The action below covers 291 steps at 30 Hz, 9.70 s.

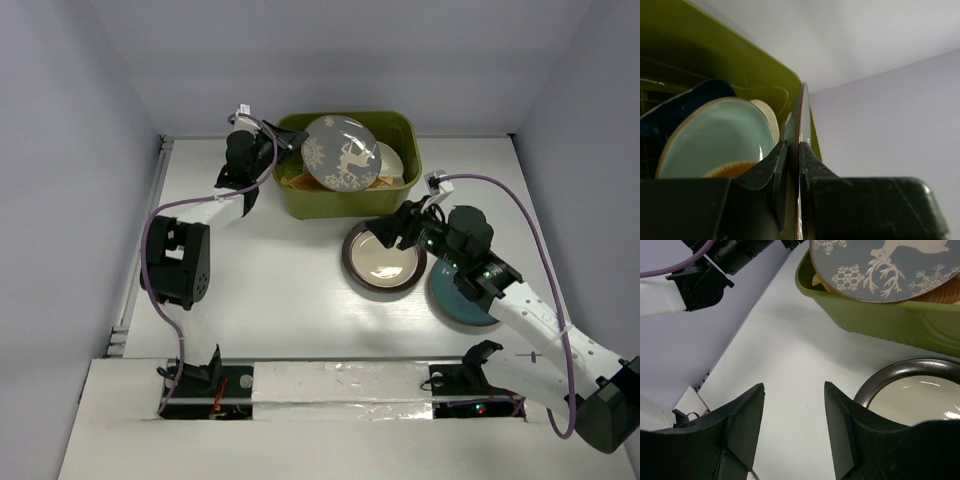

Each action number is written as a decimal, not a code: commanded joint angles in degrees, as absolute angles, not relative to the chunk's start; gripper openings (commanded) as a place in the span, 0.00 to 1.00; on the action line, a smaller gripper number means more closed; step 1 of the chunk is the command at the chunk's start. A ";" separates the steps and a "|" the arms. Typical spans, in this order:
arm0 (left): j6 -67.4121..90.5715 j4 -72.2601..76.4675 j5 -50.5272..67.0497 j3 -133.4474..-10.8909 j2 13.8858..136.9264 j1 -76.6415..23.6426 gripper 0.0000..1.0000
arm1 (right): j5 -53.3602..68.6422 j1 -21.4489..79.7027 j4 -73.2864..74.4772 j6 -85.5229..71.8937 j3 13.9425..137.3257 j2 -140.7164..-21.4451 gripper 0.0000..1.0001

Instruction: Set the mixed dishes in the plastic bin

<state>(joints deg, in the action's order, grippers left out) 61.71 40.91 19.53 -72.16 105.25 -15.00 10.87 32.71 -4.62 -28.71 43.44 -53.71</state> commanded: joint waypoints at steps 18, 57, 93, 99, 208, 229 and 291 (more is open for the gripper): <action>56.17 41.76 19.43 -84.64 114.52 -15.21 0.00 | 8.53 33.13 -6.77 -27.60 44.74 -55.11 0.57; 39.10 36.82 -2.82 -32.19 79.72 -42.28 0.12 | -4.83 33.13 -9.23 -31.11 38.76 -47.64 0.00; 45.44 48.78 7.21 -40.34 106.08 -43.42 0.40 | -4.40 33.13 -11.60 -32.08 37.88 -49.83 0.35; 46.41 50.80 5.80 -39.46 107.14 -42.89 0.27 | -4.13 33.13 -11.60 -32.17 37.71 -49.66 0.35; 36.03 42.27 13.80 -54.32 79.95 -37.78 0.00 | -7.99 33.13 3.77 -30.85 41.48 -34.63 0.31; 56.42 65.30 25.84 -55.81 111.61 -51.94 0.22 | -17.40 33.13 13.71 -30.94 42.36 -22.33 0.24; 40.61 25.22 22.50 -91.32 139.75 -58.36 0.21 | -14.33 33.13 9.67 -30.94 39.99 -26.10 0.34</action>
